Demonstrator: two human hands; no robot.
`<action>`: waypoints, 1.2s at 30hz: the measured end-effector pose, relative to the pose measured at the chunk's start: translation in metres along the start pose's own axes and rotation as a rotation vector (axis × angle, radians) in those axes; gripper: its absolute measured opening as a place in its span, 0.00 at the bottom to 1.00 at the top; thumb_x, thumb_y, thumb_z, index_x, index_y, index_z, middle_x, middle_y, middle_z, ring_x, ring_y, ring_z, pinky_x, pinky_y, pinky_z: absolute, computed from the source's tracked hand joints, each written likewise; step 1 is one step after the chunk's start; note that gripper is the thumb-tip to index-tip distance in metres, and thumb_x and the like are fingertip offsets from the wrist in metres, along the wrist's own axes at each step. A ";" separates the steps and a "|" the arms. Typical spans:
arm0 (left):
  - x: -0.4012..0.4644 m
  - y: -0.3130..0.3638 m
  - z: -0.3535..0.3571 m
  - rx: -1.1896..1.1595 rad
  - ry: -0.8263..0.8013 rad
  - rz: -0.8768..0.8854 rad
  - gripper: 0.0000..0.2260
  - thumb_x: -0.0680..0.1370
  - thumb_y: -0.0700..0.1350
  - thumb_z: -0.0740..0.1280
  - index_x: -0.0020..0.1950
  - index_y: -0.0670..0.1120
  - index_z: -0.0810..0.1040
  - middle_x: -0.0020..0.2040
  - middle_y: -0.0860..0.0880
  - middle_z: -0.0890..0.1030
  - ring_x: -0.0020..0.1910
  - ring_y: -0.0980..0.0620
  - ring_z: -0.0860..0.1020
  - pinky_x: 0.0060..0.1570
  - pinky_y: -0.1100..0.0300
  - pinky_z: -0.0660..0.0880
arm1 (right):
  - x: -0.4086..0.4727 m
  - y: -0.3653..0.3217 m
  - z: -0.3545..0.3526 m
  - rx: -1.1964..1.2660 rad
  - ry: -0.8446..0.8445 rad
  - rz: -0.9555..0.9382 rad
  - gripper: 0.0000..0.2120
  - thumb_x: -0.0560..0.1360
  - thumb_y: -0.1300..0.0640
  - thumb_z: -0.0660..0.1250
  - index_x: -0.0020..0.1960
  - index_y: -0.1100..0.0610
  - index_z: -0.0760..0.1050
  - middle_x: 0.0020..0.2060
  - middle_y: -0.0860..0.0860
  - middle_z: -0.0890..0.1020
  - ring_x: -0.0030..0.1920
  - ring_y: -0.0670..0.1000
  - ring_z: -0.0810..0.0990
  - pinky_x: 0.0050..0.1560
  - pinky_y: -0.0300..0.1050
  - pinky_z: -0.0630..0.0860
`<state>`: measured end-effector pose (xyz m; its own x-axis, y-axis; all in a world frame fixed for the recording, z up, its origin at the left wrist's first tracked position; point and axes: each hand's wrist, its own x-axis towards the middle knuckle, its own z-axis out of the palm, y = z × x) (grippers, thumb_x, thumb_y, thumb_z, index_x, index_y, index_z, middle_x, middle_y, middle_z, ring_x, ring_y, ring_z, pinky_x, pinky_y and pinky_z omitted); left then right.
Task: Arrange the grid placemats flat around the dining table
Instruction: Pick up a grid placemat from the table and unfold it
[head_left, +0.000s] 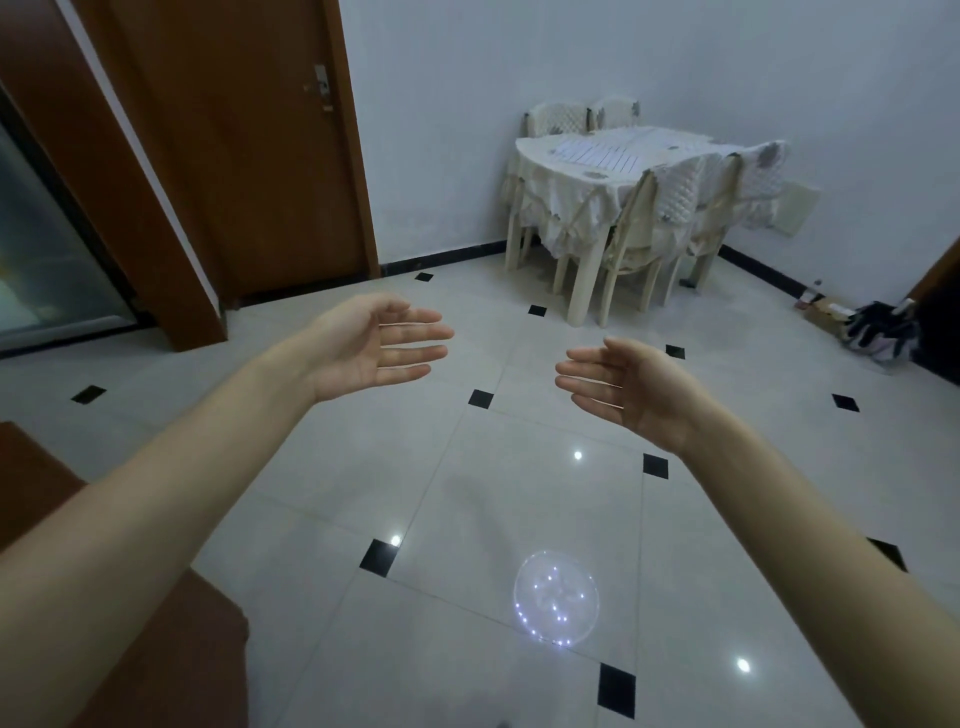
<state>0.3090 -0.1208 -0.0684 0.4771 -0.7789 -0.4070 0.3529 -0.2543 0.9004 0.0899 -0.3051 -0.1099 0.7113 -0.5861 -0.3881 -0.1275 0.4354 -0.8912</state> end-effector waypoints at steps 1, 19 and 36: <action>0.008 0.002 -0.002 0.002 -0.004 0.000 0.13 0.82 0.46 0.57 0.58 0.43 0.79 0.53 0.45 0.85 0.51 0.48 0.84 0.52 0.53 0.79 | 0.008 -0.002 0.003 -0.004 0.001 0.003 0.17 0.82 0.52 0.55 0.54 0.60 0.79 0.48 0.55 0.86 0.48 0.52 0.86 0.52 0.45 0.81; 0.200 0.070 -0.052 0.026 0.103 -0.051 0.13 0.83 0.46 0.56 0.58 0.45 0.78 0.55 0.46 0.85 0.52 0.48 0.84 0.51 0.54 0.79 | 0.237 -0.066 0.009 -0.026 -0.078 0.096 0.18 0.82 0.52 0.54 0.55 0.61 0.79 0.46 0.55 0.86 0.46 0.50 0.86 0.49 0.43 0.81; 0.315 0.132 -0.076 -0.054 0.095 -0.011 0.17 0.83 0.50 0.56 0.59 0.42 0.79 0.55 0.43 0.84 0.54 0.45 0.83 0.56 0.51 0.78 | 0.368 -0.138 0.017 -0.063 -0.101 0.061 0.19 0.82 0.52 0.54 0.55 0.61 0.80 0.49 0.56 0.86 0.50 0.52 0.85 0.55 0.45 0.79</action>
<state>0.5667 -0.3559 -0.0897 0.5463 -0.7177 -0.4319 0.4006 -0.2290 0.8872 0.3815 -0.5691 -0.1260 0.7664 -0.4869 -0.4190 -0.2130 0.4227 -0.8809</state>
